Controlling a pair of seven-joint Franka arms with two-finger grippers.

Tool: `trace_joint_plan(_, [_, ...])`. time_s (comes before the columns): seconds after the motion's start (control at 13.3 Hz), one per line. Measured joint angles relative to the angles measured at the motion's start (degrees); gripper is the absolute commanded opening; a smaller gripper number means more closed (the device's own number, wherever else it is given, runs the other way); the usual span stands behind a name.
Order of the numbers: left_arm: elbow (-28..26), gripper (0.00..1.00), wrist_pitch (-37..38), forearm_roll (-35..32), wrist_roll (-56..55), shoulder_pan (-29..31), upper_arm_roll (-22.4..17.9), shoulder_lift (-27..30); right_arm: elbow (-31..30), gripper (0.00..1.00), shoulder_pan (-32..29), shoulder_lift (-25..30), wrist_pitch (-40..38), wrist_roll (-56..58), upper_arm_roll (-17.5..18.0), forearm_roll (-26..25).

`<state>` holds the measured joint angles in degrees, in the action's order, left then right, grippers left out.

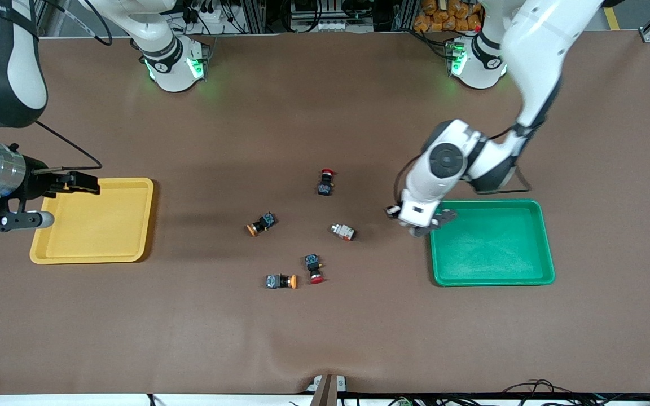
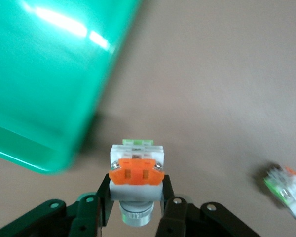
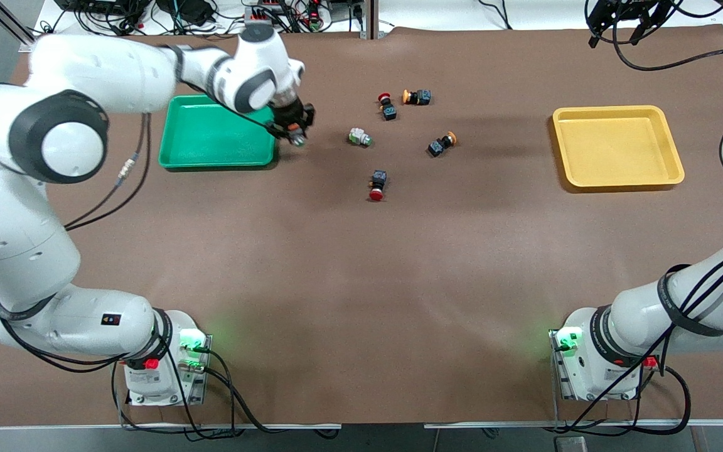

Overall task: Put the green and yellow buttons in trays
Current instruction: 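Place the white button in the green tray while the right gripper reaches out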

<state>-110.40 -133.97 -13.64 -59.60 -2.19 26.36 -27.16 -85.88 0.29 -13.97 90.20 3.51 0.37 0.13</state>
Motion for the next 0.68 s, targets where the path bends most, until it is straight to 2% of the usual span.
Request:
trace_joint_plan(0.23, [0.44,0.00,4.76,-0.08,13.46,8.03,-0.24,3.88,0.04,1.00,-0.06,-0.29,1.99,-2.92,-0.06,0.13])
trace_joint_plan(0.38, [0.24,0.00,5.12,-0.09,22.53,14.17,-0.45,3.81,0.05,1.00,1.29,-0.38,2.59,-11.92,0.28,0.41])
trace_joint_plan(0.6, [0.08,0.00,4.82,-0.39,27.88,20.88,-0.57,1.40,-0.05,1.00,6.58,-2.44,4.42,-27.67,0.78,0.48])
trace_joint_plan(0.68, [0.15,0.08,4.31,-1.66,28.21,22.02,-0.55,0.33,-0.11,1.00,8.18,-3.89,5.78,-31.61,0.84,0.48])
